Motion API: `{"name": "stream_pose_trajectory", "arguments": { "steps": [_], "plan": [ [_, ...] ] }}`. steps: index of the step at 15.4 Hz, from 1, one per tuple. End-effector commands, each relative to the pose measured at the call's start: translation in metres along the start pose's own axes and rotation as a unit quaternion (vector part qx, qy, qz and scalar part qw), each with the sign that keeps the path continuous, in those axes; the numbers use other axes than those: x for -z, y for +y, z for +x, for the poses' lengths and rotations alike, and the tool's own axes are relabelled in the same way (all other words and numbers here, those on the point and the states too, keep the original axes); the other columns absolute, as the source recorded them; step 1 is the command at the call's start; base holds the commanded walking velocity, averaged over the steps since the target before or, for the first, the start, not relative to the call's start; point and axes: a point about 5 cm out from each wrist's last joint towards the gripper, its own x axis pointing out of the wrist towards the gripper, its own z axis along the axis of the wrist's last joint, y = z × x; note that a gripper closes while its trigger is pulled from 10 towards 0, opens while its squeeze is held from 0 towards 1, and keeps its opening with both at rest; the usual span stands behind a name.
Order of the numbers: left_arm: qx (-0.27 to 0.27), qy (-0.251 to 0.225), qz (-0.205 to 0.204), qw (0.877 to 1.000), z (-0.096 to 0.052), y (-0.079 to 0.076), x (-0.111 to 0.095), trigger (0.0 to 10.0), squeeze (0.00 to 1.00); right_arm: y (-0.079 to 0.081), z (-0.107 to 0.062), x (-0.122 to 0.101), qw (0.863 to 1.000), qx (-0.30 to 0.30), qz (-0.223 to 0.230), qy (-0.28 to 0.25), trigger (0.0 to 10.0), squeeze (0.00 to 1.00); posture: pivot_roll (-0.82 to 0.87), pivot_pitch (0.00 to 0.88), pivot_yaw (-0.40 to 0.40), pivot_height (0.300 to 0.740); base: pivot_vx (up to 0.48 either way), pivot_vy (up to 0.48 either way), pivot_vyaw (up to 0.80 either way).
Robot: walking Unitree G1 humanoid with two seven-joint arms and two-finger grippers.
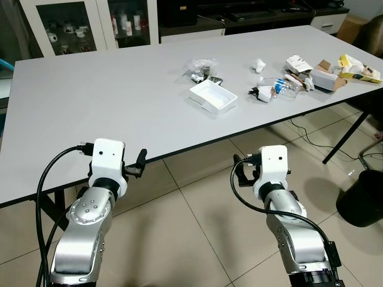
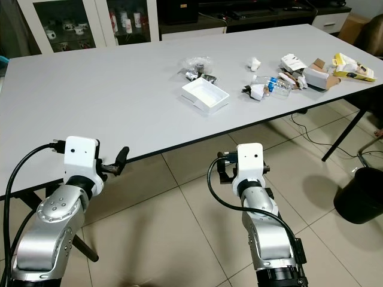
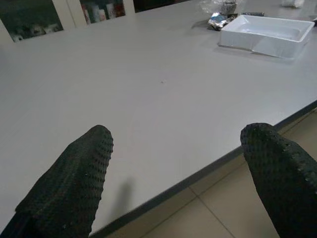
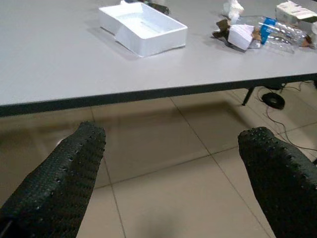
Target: Picking trash to rubbish bin
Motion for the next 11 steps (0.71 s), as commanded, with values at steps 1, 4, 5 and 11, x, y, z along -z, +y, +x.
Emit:
{"name": "stream_pose_trajectory", "arguments": {
  "steps": [1,4,5,11],
  "plan": [
    [-0.001,-0.008,0.013,1.0,0.001,-0.002,-0.002,10.0,0.0,0.0,0.002,-0.002,1.0,0.003,-0.012,-0.003,10.0,0.0,0.01,0.0,-0.049,0.74,0.0,0.0,0.0],
    [0.016,0.0,0.007,1.0,0.001,-0.005,0.0,10.0,0.0,0.0,0.007,-0.006,1.0,-0.002,-0.022,-0.011,10.0,0.0,0.02,0.0,-0.056,0.74,0.0,0.0,0.0],
    [0.02,-0.004,0.014,1.0,0.002,-0.006,0.0,10.0,0.0,-0.001,0.008,-0.007,1.0,-0.003,-0.02,-0.015,10.0,0.0,0.03,0.0,-0.061,0.74,0.0,0.0,0.0],
    [0.0,-0.022,0.042,0.999,0.005,0.004,-0.006,10.0,0.0,-0.004,0.008,-0.02,0.999,0.006,-0.026,-0.047,10.0,0.0,0.0,0.0,-0.044,0.74,0.0,0.0,0.0]
  ]
}}
